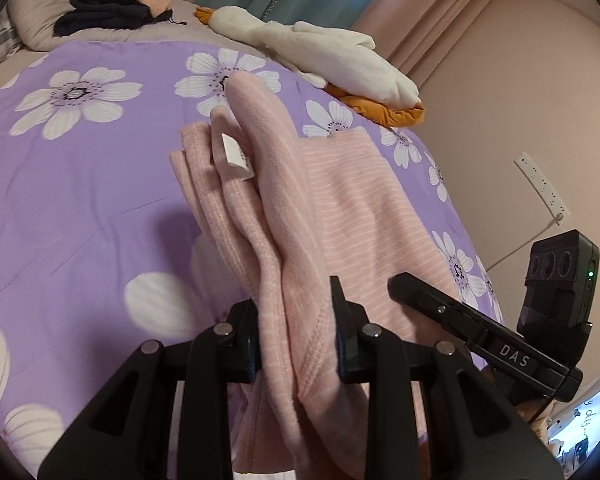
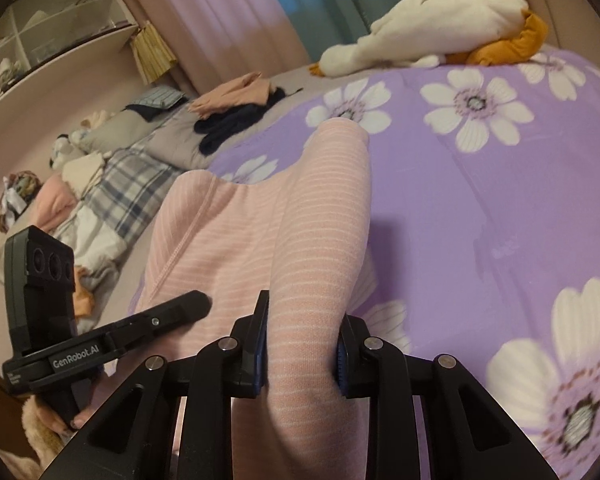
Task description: Fold small clothes
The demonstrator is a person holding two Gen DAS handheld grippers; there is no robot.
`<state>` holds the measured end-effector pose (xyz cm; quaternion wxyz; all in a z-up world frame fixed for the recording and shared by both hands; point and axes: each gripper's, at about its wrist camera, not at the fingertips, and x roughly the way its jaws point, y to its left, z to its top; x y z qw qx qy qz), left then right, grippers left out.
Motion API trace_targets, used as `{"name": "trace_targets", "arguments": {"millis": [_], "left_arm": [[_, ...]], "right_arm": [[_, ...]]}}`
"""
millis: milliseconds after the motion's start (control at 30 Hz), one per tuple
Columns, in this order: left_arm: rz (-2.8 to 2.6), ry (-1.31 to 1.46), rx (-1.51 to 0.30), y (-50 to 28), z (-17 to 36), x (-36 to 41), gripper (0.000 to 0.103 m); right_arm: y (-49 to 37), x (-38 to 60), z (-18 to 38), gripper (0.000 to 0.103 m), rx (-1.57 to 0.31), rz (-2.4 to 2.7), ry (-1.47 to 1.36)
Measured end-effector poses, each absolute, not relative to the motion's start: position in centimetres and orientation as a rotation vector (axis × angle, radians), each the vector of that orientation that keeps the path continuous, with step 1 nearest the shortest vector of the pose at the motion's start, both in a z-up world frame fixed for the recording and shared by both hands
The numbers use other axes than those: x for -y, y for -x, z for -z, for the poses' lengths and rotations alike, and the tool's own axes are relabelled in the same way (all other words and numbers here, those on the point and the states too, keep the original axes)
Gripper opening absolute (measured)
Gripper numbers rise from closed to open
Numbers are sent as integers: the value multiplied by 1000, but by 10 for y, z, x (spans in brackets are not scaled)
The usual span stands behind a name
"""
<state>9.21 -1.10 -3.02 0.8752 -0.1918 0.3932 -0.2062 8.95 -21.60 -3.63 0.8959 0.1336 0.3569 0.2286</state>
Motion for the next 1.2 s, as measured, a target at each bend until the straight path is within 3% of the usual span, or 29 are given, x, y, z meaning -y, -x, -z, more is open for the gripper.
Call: {"name": "trace_targets", "arguments": {"millis": [667,1033,1200], "left_arm": [[343,361,-997,-149,105,40,31],[245,348,-999,-142,109,36,61],[187,262,-970,-133,102,36,76]], "right_arm": [[-140,242,105,28,-891,-393,-292],[-136,251,113,39,-927,-368,-325],[-134,257,110,55,-938,-318,-319]]}}
